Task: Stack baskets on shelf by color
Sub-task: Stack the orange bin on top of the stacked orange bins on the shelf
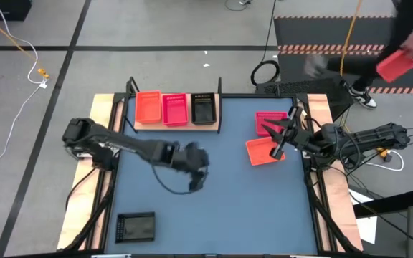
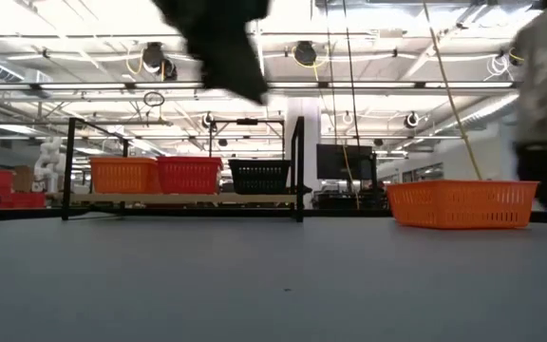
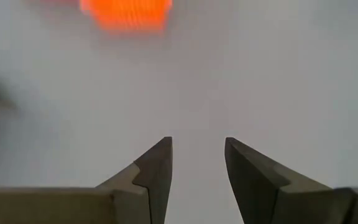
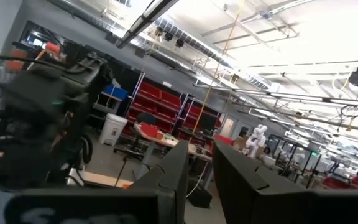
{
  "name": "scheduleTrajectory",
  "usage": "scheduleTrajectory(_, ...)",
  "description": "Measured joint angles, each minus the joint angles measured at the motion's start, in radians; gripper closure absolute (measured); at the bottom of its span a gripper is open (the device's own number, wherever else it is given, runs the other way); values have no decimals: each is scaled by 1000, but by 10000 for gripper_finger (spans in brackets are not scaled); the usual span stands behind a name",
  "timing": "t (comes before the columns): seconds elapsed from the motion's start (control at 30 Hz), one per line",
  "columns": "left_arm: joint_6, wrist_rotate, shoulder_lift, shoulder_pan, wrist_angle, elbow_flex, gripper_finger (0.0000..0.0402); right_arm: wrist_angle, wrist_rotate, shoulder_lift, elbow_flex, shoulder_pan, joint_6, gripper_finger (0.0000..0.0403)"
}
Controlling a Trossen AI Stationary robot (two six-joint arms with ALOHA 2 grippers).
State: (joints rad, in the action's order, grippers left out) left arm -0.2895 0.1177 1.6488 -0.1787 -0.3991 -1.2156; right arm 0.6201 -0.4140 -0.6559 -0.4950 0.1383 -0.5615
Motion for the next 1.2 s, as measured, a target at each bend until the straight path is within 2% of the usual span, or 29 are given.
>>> scheduleTrajectory(0.1, 330, 0, 45, 85, 275, 0, 254, -34, 0, 0, 0, 0, 11, 337)
scheduleTrajectory(0.2, 611, -119, 119, 142, 534, -1, 254, -49, -1, 0, 0, 0, 36, 337)
scheduleTrajectory(0.27, 787, -175, 173, 160, 625, -1, 254, -70, -1, 0, 0, 0, 43, 337)
scheduleTrajectory(0.37, 949, -166, 238, 173, 689, 1, 254, -125, -2, 0, 0, 0, 44, 337)
scheduleTrajectory(0.57, 1037, -211, 383, 213, 796, -34, 254, -198, -3, 0, 0, 0, 26, 337)
scheduleTrajectory(0.73, 1083, -256, 510, 231, 755, -181, 254, -211, -3, 0, 0, 0, 51, 337)
scheduleTrajectory(0.83, 1100, -255, 575, 239, 665, -287, 254, -215, -3, 0, 0, 0, 52, 337)
scheduleTrajectory(0.97, 1114, -254, 606, 246, 548, -376, 254, -225, -3, 0, 0, 0, 52, 337)
scheduleTrajectory(1.2, 1238, -251, 617, 285, 499, -385, 254, -252, -3, 0, 0, 0, 30, 337)
